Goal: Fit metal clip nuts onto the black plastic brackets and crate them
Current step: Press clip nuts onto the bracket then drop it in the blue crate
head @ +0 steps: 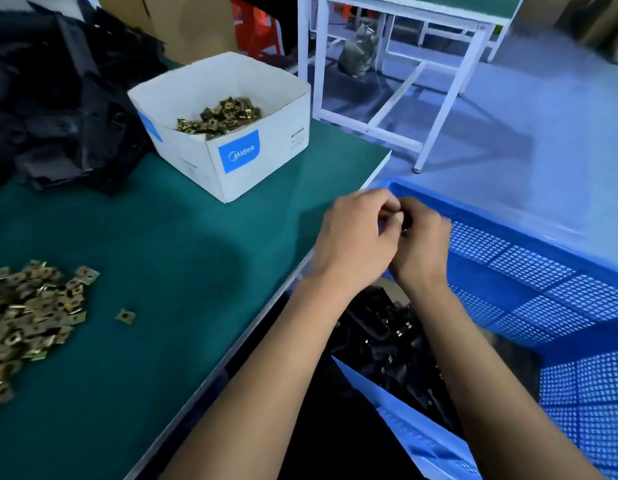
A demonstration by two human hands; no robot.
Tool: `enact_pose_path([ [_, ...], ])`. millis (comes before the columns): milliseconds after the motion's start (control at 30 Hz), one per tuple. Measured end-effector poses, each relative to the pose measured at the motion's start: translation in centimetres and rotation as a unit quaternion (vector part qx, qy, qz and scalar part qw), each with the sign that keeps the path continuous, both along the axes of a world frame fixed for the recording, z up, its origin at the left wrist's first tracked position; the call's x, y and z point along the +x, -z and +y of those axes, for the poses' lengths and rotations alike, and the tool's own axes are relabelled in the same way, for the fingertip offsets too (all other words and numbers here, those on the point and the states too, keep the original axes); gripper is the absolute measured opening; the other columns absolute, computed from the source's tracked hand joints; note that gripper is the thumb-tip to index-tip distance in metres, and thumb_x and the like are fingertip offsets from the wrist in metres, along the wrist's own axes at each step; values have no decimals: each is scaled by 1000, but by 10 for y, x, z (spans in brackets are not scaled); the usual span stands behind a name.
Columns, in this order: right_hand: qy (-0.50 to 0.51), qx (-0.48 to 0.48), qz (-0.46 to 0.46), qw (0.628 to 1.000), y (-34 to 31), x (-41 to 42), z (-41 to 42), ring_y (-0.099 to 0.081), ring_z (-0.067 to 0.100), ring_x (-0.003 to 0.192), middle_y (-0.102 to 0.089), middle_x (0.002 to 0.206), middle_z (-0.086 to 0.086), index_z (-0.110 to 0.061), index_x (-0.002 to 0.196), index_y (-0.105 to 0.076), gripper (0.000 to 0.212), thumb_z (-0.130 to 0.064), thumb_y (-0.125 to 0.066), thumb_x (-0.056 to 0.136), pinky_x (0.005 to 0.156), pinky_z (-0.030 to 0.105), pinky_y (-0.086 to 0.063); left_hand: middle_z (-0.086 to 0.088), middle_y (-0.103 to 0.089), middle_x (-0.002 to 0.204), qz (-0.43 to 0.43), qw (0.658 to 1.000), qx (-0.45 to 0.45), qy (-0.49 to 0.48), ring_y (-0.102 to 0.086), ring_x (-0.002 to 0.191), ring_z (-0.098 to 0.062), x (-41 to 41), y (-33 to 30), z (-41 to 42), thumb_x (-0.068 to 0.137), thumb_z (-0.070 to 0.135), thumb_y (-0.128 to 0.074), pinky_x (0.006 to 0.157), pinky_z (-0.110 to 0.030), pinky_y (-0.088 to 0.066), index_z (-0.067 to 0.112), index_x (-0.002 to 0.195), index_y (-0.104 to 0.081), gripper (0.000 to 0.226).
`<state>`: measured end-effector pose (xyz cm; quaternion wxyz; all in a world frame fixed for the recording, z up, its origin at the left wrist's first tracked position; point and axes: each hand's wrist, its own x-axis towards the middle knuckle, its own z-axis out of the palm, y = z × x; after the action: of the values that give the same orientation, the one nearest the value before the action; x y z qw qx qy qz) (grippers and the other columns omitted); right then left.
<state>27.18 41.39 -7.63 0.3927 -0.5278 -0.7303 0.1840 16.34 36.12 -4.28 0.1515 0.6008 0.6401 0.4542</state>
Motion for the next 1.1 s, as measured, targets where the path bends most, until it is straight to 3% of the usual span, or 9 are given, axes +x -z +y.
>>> enact_pose_path([
  [100,-105,116,71,985,-58,-59,-36,-49,4,55,-56,60,-15,-31,78,-59,21,-15,-62,92,54,19,-34,14,-73,83,-47,988,127,-80,-64,67,-3,-55,-52,-36,90,21,-64,71,-32,-57,21,88,-72,8],
  [200,-233,107,60,965,-83,-123,-75,-55,8,59,-66,70,-11,-21,86,-70,10,-18,-62,92,62,26,-43,11,-72,80,-95,963,165,-189,-69,65,-12,-122,-73,-90,92,18,-62,68,-40,-59,15,86,-71,12],
  [400,-491,50,-152,857,-90,-263,-172,-68,32,83,-72,84,5,-18,88,-71,7,-20,-65,86,72,42,-54,9,-71,81,10,879,147,-454,-64,75,-5,-238,-48,-234,93,22,-59,78,-33,-55,17,86,-71,15],
  [467,-557,49,-200,804,-91,-298,-210,-68,31,83,-70,82,4,-17,86,-70,9,-26,-70,87,72,39,-54,7,-70,86,94,826,127,-541,-60,78,-5,-271,-35,-291,93,22,-57,77,-23,-49,17,91,-71,15],
  [667,-618,100,-303,719,-87,-373,-284,-68,26,90,-71,101,-1,-27,106,-73,24,-43,-77,88,74,32,-50,-20,-53,128,168,642,-105,-741,-45,121,-44,-338,-7,-427,92,35,-59,98,-49,-38,13,120,-62,36],
  [733,-615,105,-307,719,-83,-386,-294,-67,27,89,-69,101,0,-25,106,-72,24,-43,-77,89,73,33,-49,-21,-46,137,92,615,-169,-764,-39,129,-45,-345,0,-441,91,41,-63,102,-54,-36,16,126,-57,43],
  [833,-614,87,-295,727,-79,-395,-295,-68,23,85,-69,98,-1,-24,100,-72,20,-41,-77,90,75,33,-54,-21,-49,137,14,626,-191,-756,-41,130,-44,-357,4,-446,91,33,-65,107,-52,-35,20,132,-51,45],
  [967,-664,23,-299,685,-86,-392,-274,-67,2,78,-71,85,-14,-28,90,-75,11,-38,-79,88,73,27,-52,-10,-63,120,-31,649,-85,-755,-56,114,-34,-359,3,-445,82,7,-55,99,-38,-43,16,128,-52,48],
  [1100,-676,8,-348,649,-91,-383,-252,-65,-6,72,-72,77,-18,-33,88,-76,17,-38,-88,77,69,20,-50,15,-49,88,-68,613,219,-756,-54,79,5,-349,-4,-440,72,8,-48,76,-12,-40,16,109,-43,38],
])
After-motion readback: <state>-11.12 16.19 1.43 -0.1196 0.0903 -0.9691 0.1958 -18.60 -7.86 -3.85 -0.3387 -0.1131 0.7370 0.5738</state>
